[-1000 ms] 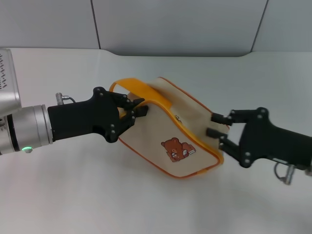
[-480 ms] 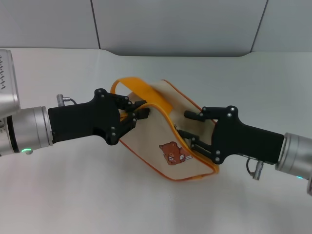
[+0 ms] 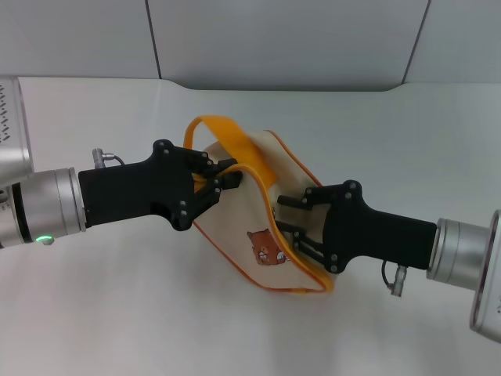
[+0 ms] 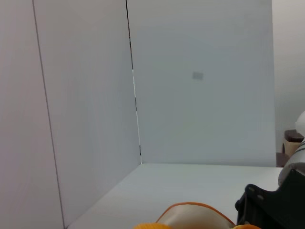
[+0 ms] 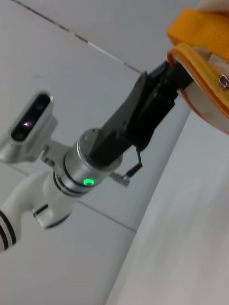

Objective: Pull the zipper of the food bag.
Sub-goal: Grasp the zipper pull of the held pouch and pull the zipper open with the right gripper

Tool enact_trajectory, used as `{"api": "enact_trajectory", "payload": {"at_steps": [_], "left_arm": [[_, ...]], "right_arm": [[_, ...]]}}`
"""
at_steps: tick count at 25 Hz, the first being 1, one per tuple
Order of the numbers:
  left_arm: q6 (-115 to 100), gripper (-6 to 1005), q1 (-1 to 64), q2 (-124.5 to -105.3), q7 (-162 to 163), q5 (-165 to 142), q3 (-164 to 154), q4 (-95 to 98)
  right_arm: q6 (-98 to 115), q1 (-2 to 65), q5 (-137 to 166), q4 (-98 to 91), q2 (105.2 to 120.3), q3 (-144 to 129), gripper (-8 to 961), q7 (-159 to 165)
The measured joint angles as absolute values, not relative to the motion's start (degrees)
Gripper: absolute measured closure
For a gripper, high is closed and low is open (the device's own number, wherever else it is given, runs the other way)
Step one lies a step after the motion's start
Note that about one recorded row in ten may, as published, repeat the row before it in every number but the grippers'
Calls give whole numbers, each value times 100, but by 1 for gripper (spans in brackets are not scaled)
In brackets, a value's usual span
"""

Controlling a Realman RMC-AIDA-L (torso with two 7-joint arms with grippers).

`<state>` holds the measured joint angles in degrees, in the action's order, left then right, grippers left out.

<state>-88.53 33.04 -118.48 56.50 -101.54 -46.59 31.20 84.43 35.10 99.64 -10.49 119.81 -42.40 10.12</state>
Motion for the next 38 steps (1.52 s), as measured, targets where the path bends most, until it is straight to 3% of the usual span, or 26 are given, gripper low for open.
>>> {"api": "enact_trajectory", "payload": {"at_steps": [25,30,38], "left_arm": [[-8846,843,3392,-11862,5660,-10151,-4653,3120],[-8841,837,3371,-11858,5660,-10151,-4652,3120],[-8855,826,3341,-11861,5660,-10151,-4649,3120]], "right_arm": [[8624,3546,9563,-1088,11988,-4681,664,624],[8588,3475,9505,-1017,11988,-4599,824,528],[8632,3476,9508,-939,11988,-4621,920,432]]}}
